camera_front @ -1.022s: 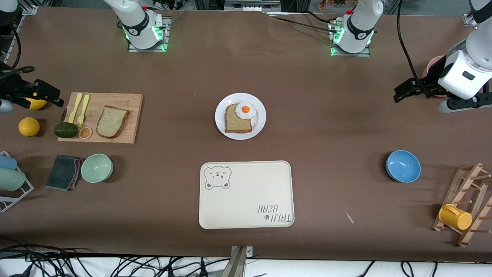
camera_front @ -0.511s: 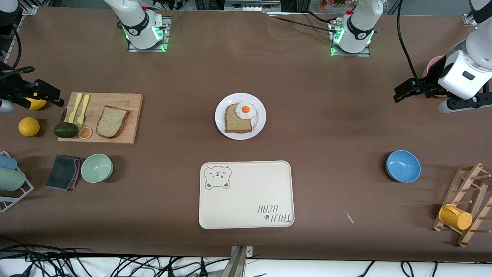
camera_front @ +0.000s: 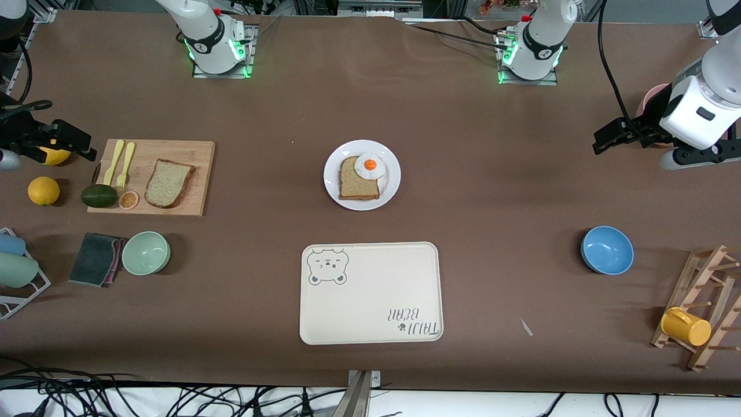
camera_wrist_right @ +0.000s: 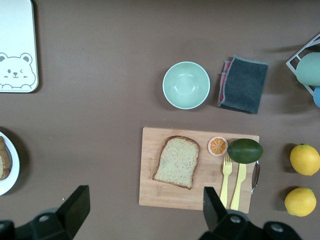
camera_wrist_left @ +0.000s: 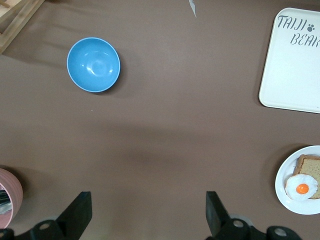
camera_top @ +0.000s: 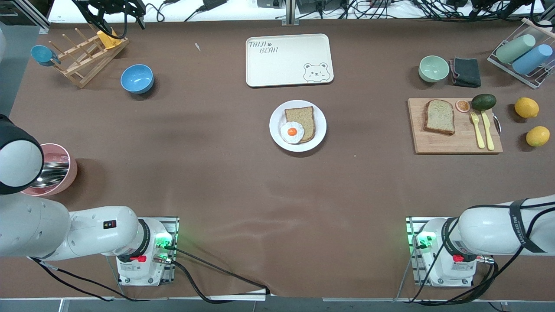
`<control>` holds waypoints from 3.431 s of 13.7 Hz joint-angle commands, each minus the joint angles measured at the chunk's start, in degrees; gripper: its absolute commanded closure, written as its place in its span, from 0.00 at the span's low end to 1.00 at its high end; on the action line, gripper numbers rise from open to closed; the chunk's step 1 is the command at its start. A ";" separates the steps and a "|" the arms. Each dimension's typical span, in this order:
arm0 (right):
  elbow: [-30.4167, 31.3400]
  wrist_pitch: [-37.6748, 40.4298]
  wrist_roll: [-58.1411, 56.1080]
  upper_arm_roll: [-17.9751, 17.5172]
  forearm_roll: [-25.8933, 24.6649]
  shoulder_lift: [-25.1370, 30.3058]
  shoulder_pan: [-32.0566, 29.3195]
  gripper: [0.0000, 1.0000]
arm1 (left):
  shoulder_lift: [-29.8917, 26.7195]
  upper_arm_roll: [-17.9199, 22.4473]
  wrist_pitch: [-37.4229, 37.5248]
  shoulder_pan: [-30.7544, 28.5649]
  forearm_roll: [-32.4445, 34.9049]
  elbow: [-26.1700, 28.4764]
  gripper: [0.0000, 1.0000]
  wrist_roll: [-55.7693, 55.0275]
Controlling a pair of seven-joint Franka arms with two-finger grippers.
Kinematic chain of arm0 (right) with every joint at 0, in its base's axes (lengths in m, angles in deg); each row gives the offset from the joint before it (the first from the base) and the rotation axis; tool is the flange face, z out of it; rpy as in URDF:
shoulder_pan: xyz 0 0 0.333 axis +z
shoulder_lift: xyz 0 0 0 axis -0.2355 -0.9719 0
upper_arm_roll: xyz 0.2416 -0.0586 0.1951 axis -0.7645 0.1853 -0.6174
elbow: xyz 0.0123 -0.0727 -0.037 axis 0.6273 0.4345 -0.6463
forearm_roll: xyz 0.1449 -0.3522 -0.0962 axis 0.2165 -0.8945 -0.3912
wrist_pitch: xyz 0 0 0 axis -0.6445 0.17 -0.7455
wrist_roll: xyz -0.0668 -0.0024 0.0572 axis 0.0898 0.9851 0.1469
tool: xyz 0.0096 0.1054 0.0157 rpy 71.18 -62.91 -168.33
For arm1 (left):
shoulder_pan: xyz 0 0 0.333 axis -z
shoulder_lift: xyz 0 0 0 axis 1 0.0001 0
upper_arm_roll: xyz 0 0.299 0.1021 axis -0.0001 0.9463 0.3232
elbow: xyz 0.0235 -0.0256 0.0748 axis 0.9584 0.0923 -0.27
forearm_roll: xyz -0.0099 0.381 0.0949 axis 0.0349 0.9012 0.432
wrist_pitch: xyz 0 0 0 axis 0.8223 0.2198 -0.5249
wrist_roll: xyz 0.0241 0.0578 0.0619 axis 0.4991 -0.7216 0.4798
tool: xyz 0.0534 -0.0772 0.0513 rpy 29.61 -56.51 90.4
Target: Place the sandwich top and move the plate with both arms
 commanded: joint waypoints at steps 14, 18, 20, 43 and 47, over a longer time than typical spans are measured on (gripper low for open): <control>0.17 1.83 -0.38 -0.91 -0.38 0.53 -0.57 0.00 | 0.65 -0.17 1.10 0.23 1.80 -1.76 0.00 -0.70; -0.18 1.92 -0.81 -0.91 -0.12 -2.01 1.27 0.00 | 0.65 -0.17 1.10 0.23 1.80 -1.76 0.00 -0.70; -0.27 2.09 -0.82 -0.91 0.49 -4.04 1.10 0.00 | 0.65 -0.17 1.10 0.23 1.80 -1.76 0.00 -0.70; 32.43 -37.63 33.81 5.24 -12.69 -17.30 8.22 0.27 | 0.83 -0.17 1.19 0.41 1.80 -3.17 0.00 -0.61; 31.98 -41.32 33.72 6.48 -12.69 -18.98 8.31 0.38 | 0.91 -0.17 1.19 0.41 1.89 -3.17 0.00 -0.61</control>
